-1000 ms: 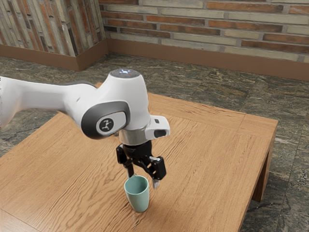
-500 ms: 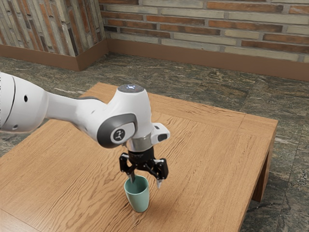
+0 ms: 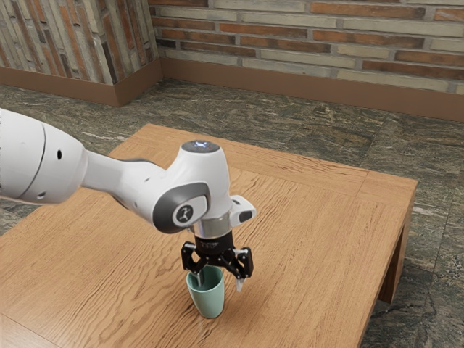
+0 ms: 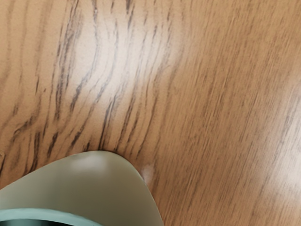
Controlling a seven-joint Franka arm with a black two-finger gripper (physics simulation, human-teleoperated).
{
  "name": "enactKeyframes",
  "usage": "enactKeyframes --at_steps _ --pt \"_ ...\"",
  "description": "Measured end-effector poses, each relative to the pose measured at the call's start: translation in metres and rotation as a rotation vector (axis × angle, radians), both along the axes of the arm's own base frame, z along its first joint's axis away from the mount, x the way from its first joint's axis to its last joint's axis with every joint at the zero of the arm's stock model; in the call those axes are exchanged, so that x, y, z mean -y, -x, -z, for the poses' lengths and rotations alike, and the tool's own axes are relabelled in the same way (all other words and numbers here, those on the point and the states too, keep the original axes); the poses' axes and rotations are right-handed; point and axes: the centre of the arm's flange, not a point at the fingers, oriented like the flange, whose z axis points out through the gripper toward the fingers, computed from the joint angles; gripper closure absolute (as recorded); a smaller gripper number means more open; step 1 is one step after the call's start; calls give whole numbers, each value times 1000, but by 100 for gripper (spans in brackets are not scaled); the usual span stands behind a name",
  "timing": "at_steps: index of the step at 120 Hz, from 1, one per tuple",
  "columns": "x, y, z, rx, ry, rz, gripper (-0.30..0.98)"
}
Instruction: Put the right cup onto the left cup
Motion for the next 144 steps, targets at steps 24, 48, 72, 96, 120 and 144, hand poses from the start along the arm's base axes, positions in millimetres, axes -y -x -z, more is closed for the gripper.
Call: enactKeyframes --at_steps 24,48,72,96,120,144 --pt "0 0 5 -4 -2 -13 47" --pt "-2 -1 5 -5 -4 -25 69" --pt "-3 0 5 -8 -8 -32 75" --pt "-3 0 0 -3 -8 -39 77" --pt "-11 -19 -50 48 -15 -41 78" --pt "-78 -57 -122 113 -53 -129 78"
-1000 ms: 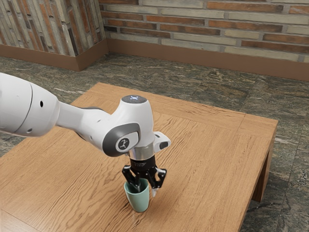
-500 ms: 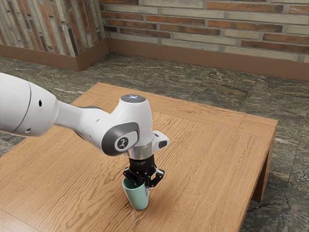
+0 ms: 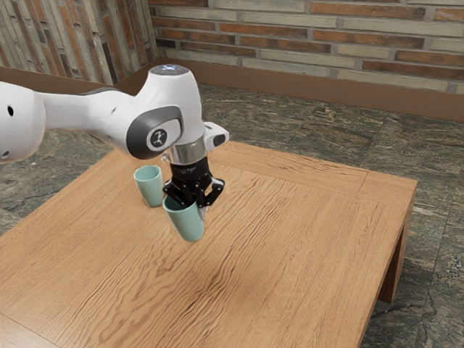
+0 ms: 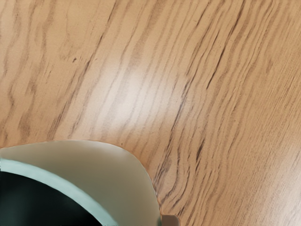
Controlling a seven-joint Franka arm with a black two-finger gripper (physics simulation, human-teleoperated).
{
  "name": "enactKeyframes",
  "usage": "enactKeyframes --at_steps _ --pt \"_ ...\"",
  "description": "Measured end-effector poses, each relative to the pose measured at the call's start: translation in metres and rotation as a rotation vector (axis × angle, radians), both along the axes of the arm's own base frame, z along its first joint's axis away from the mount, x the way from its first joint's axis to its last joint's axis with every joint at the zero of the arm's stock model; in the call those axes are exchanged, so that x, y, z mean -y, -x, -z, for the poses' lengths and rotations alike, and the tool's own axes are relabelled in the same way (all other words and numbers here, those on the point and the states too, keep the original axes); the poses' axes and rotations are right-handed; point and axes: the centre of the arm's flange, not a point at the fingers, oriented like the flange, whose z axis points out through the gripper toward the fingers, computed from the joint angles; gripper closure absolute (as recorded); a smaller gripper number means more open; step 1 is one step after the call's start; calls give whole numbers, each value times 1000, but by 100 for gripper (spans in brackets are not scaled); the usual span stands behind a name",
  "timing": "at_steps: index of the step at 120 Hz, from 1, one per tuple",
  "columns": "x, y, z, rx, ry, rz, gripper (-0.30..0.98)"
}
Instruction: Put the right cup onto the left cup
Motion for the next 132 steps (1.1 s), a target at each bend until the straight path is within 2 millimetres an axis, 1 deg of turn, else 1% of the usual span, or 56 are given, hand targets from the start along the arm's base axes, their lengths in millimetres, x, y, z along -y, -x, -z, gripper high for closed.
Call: enactKeyframes --at_steps 11,17,22,30,35,40,44,52,61,68,77,89,103,116,132 --pt "-34 -19 -29 29 -22 -48 78" --pt "-60 -30 -41 41 -35 -85 78" --pt "-86 -40 -48 50 -44 -122 78" --pt "-129 -59 -55 57 -58 -181 78" --pt "-153 -70 -56 56 -66 -210 78" --pt "-172 -81 -55 54 -73 -230 78" --pt "-183 -91 -53 52 -79 -238 78" --pt "-195 -110 -44 39 -88 -237 78" --pt "-200 -136 -27 20 -98 -224 78" --pt "-208 -149 -14 2 -104 -220 78" --pt "-223 -153 -4 -20 -108 -224 78" --pt "-237 -158 5 -39 -113 -222 78" --pt "-254 -163 9 -41 -118 -221 78" --pt "-258 -178 25 -47 -123 -203 78" --pt "-257 -190 34 -44 -124 -177 78"
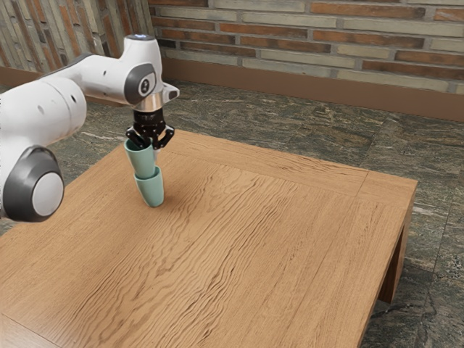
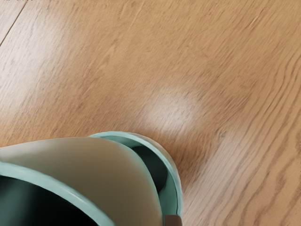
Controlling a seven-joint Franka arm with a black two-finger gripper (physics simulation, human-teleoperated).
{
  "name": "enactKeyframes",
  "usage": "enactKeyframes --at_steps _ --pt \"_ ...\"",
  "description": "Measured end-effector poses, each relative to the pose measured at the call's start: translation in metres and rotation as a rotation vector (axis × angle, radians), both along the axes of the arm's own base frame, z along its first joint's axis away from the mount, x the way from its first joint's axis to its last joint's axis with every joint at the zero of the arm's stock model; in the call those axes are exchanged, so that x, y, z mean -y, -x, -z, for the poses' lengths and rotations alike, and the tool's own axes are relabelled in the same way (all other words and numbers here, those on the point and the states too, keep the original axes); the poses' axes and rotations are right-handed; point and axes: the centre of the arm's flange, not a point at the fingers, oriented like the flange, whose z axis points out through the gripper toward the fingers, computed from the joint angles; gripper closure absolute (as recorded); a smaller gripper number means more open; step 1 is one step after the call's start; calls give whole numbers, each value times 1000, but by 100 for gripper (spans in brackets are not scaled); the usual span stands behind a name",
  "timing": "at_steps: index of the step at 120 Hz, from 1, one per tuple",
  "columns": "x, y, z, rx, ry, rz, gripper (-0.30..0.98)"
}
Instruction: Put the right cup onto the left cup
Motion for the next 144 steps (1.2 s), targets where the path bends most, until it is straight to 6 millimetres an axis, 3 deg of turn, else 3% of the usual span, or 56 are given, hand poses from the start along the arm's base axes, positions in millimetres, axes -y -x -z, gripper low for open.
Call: enactKeyframes --at_steps 36,62,81,96,107,123,135,144 --pt "2 -3 5 -5 29 29 78" --pt "-10 -1 11 -3 85 3 77" --pt "-10 -2 11 3 101 8 42" --pt "-8 -1 6 7 105 16 24" --pt "-6 3 -26 32 100 27 16" --pt "17 32 -123 114 99 96 9" --pt "63 81 -179 120 114 222 6" --pt "114 121 -208 115 111 368 5"
